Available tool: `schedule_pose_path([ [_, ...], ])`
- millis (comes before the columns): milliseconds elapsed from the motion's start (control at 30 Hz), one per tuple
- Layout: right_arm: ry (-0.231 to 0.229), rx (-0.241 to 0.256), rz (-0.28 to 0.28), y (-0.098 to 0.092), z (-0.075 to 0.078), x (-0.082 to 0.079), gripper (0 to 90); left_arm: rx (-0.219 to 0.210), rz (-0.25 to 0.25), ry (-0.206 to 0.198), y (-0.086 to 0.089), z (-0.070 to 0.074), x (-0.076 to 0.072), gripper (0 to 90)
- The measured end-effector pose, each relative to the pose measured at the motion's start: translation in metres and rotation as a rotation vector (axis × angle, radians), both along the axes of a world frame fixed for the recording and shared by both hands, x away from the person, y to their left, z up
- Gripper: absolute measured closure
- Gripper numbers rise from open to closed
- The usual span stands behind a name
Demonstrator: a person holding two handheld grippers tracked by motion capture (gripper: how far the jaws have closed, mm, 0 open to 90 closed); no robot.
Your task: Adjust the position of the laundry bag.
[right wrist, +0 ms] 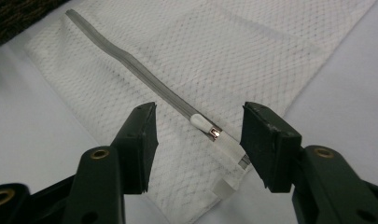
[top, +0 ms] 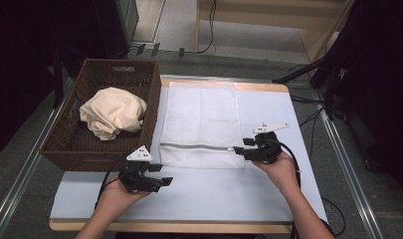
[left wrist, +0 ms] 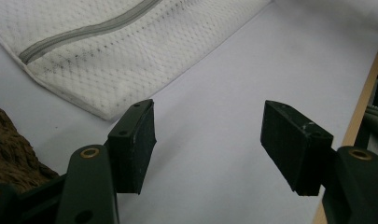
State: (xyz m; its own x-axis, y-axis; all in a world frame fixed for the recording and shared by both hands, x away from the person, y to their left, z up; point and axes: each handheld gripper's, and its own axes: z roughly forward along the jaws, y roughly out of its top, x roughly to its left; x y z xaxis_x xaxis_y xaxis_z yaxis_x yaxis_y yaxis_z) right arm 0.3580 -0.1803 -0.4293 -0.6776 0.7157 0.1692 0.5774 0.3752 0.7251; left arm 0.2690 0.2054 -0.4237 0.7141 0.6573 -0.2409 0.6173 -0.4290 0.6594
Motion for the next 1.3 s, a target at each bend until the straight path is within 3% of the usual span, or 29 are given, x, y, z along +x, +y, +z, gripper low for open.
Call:
schedule_pose_path([
  [100,0.022,0.038,0.010,-0.0010,0.0002,0.0006,50.2,0.002,-0.007,0.001,-0.0004,-0.0005,0.0001,36.3],
  [233,0.065,0.062,0.028,-0.0021,-0.0001,0.0038,47.6,0.004,-0.009,0.001,-0.0018,-0.0003,0.0004,36.3],
  [800,0.032,0.064,0.005,-0.0004,0.0023,0.0036,36.3,0.002,-0.010,0.004,-0.0008,-0.0009,0.0014,35.7],
  [900,0.023,0.065,-0.007,-0.0005,0.0022,0.0039,30.7,-0.001,-0.009,0.000,-0.0023,-0.0012,0.0018,35.6],
  [1300,0.044,0.065,-0.014,-0.0025,0.0018,0.0040,30.5,-0.013,-0.009,0.006,-0.0041,-0.0010,0.0037,35.4],
])
